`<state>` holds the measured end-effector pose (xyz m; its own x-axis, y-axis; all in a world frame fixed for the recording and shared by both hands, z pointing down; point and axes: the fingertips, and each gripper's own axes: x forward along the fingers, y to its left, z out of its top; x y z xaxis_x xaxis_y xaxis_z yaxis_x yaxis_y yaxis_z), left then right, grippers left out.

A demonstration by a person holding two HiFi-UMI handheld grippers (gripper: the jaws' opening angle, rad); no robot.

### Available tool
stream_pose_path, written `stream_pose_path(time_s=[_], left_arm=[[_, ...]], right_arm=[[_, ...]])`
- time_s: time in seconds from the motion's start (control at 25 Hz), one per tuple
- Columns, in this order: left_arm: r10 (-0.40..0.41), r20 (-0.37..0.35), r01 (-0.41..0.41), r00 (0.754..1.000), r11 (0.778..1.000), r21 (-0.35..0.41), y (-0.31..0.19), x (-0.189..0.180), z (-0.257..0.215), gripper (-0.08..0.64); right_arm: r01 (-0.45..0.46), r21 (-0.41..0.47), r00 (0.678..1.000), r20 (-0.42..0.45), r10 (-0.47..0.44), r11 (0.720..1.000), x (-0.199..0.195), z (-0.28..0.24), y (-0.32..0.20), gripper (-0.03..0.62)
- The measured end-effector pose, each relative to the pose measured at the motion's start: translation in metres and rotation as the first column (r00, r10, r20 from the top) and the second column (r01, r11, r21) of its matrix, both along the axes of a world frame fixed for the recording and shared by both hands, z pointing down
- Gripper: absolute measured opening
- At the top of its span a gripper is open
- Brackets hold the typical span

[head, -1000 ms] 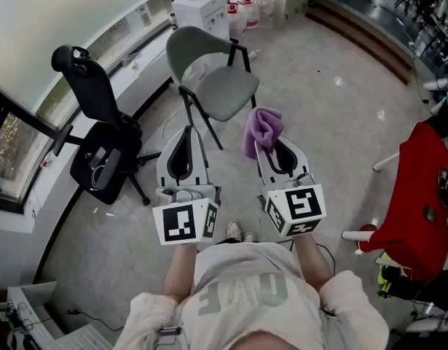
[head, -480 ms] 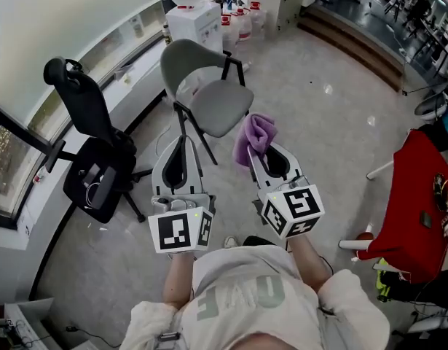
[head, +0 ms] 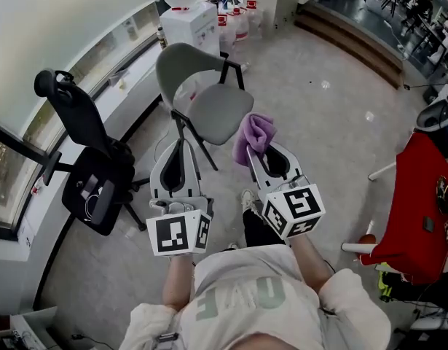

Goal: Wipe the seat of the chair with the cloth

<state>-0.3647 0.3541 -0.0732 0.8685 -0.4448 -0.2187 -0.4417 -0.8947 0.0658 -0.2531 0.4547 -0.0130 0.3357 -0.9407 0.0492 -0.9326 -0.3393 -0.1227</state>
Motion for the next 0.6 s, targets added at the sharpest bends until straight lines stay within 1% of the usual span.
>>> stream_pose_path(time_s=[0.16, 0.32, 0.44, 0.6], left_arm=[[-0.009, 0.001, 0.009, 1.0, 1.0, -0.006, -0.02, 0.021, 0.011, 0.012], [-0.03, 0.006, 0.03, 1.0, 0.999, -0.014, -0.045, 0.055, 0.03, 0.012], [-0.059, 0.012, 0.06, 0.998, 0.998, -0.017, -0.068, 0.095, 0.036, 0.012], [-0.135, 0.016, 0.135, 0.991, 0.991, -0.006, -0.114, 0.161, 0.033, 0.012]], right_arm=[[0.016, 0.003, 1.0, -0.011, -0.016, 1.0, 0.021, 0.008, -0.02, 0.093], [0.034, -0.006, 0.999, -0.023, -0.034, 0.999, 0.058, 0.024, -0.046, 0.093], [0.058, -0.012, 0.998, -0.04, -0.058, 0.998, 0.102, 0.027, -0.074, 0.093], [0.101, -0.007, 0.993, -0.055, -0.101, 0.995, 0.177, 0.017, -0.119, 0.092]])
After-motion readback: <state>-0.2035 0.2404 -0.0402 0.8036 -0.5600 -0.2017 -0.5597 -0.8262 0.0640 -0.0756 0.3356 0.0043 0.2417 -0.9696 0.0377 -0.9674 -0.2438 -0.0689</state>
